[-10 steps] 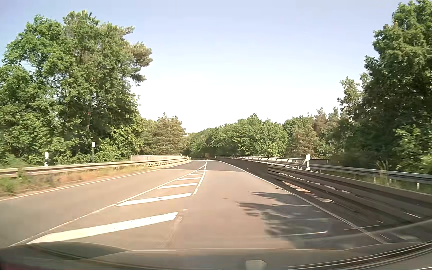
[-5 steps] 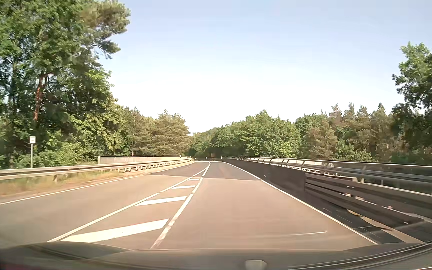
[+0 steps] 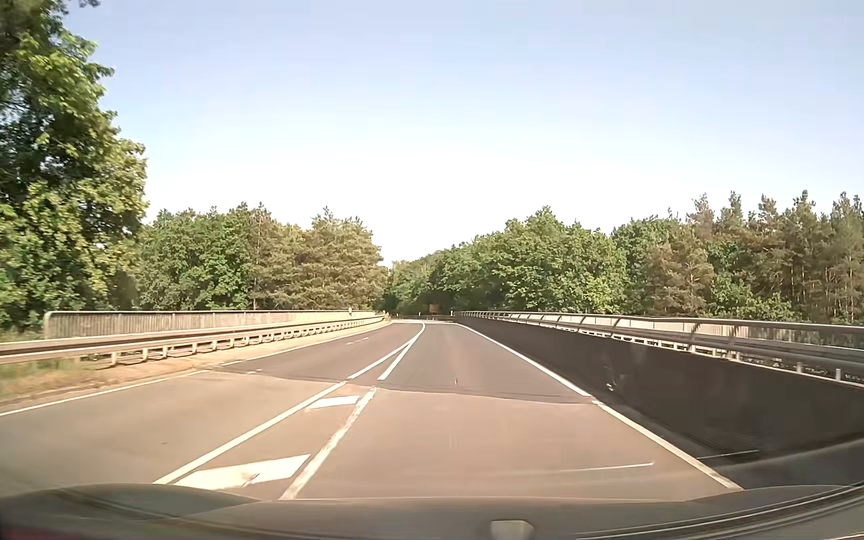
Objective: Follow the waypoints while adhering to traffic rules and regulations
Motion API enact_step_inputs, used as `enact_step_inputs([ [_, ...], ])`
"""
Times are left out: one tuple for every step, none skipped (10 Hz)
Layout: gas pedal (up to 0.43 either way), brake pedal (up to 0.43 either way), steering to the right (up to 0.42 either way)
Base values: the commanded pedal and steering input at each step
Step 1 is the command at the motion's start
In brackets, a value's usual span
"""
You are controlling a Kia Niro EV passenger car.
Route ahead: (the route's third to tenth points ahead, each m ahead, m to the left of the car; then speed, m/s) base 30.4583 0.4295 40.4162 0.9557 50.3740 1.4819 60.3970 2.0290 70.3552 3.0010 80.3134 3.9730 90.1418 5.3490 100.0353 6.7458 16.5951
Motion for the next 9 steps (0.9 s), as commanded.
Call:
enact_step_inputs([
  [0.067,0.03,-0.006],
  [0.067,0.03,-0.006],
  [0.067,0.03,-0.006],
  [0.067,0.03,-0.006],
  [0.067,0.03,-0.006],
  [0.067,0.03,-0.005],
  [0.067,0.03,-0.004],
  [0.067,0.03,-0.004],
  [0.067,0.03,-0.004],
])
